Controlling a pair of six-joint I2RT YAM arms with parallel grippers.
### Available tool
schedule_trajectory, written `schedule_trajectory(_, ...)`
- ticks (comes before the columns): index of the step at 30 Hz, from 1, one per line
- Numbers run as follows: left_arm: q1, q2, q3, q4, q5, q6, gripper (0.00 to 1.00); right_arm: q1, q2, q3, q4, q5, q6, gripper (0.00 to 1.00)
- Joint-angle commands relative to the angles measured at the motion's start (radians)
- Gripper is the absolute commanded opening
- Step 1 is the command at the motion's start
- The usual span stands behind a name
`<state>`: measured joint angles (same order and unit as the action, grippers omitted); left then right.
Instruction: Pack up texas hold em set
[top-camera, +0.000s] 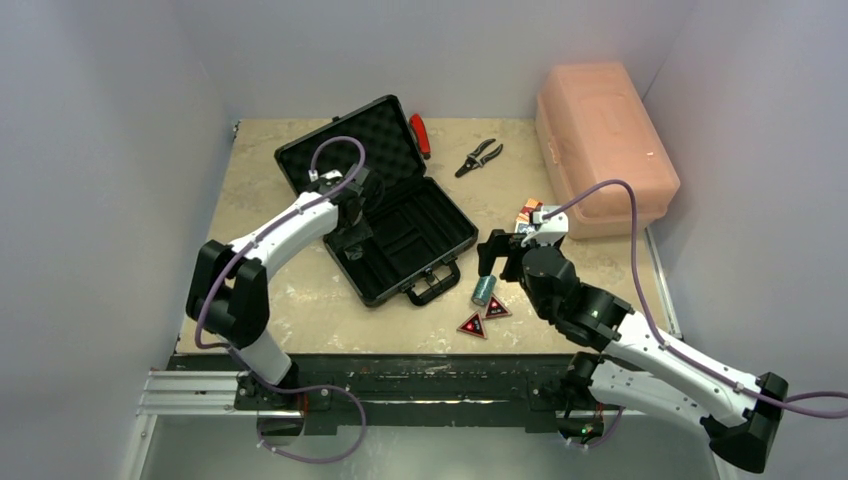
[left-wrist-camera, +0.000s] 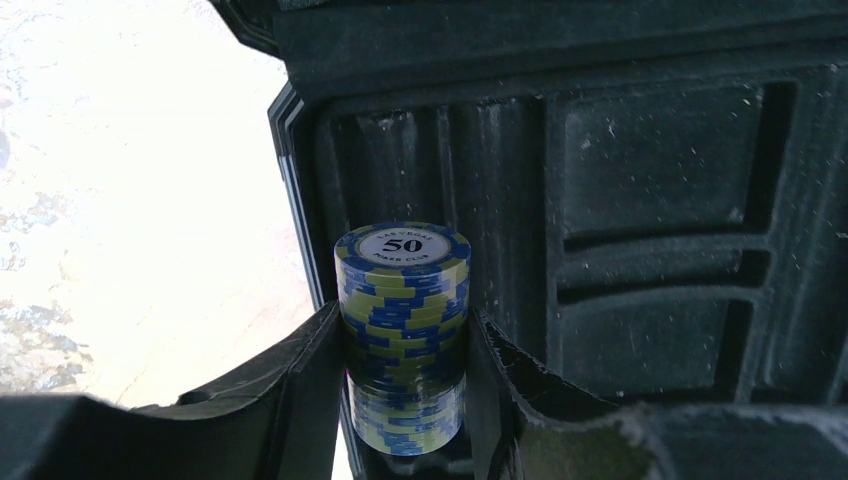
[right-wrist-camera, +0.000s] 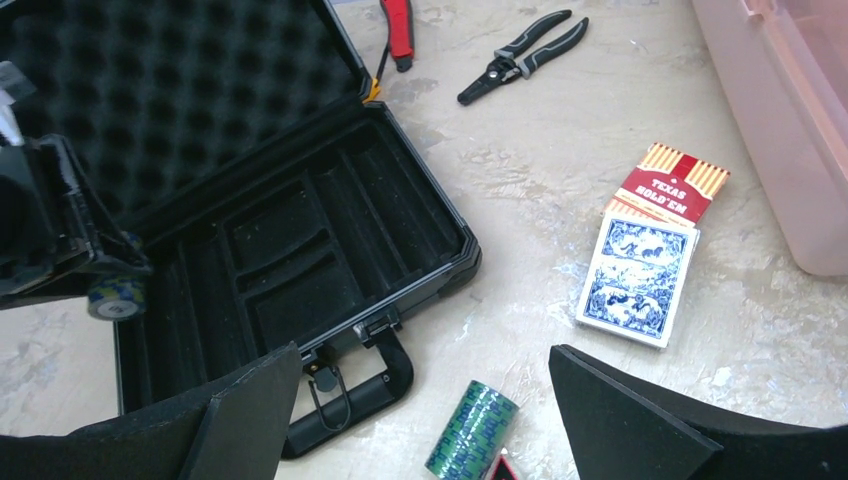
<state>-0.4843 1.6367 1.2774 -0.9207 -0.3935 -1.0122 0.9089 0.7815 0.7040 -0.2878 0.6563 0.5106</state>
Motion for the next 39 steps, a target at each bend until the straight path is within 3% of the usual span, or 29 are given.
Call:
schedule_trajectory(1,0.016,0.028,0.054,0.067,-0.023,0.0,0.0,-0.002,-0.01,0.011,0.025,-0.026,-0.027,0.99)
schedule_trajectory(39,0.052,0.162,0.004,0.062,-0.089,-0.008,0.01,-0.002,0.016,0.013,0.01,-0.037,-0.017,0.99)
